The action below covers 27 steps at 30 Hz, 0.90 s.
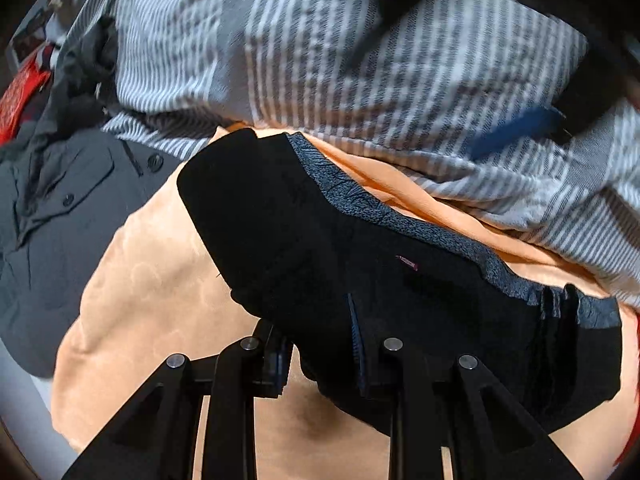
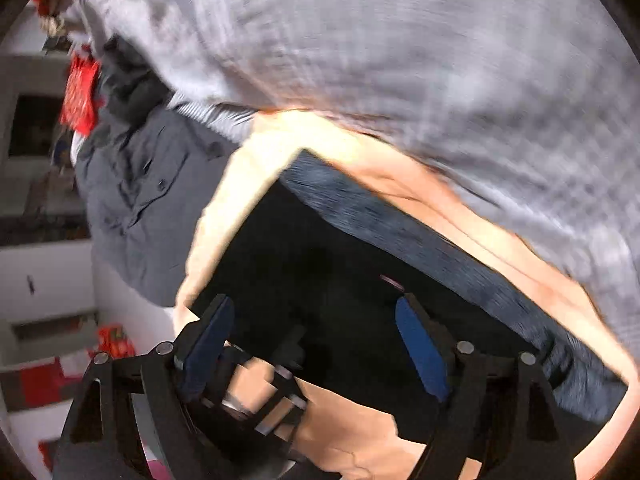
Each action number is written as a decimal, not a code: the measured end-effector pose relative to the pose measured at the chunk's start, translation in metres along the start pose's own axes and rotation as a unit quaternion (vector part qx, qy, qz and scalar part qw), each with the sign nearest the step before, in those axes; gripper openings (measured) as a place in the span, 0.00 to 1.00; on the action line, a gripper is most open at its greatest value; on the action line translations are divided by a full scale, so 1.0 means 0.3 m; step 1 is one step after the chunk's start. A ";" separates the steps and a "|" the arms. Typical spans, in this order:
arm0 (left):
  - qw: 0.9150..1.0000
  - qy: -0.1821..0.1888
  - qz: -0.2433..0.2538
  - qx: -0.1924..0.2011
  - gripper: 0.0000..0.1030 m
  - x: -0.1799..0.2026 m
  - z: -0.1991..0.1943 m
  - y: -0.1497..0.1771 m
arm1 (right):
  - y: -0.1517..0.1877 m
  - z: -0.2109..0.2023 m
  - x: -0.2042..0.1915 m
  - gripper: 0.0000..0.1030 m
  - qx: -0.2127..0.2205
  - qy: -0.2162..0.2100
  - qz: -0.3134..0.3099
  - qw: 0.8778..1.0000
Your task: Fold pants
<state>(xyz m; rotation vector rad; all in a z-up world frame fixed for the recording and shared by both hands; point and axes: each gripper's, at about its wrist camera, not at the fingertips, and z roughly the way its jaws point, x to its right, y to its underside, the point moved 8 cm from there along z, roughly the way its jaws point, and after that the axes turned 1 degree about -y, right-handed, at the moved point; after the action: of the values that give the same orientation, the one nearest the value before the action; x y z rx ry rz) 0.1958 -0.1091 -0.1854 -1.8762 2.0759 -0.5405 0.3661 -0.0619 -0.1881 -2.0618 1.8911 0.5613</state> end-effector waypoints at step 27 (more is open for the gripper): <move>0.987 0.071 0.138 0.051 0.25 0.352 -0.241 -0.014 | 0.119 -0.081 0.092 0.16 0.025 -0.040 -0.006 0.999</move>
<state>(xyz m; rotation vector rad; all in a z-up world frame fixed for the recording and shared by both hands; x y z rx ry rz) 0.1552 -0.2084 -0.1155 -1.4987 2.3011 -0.7129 0.3346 -0.1009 -0.1778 -1.9875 1.8282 0.5784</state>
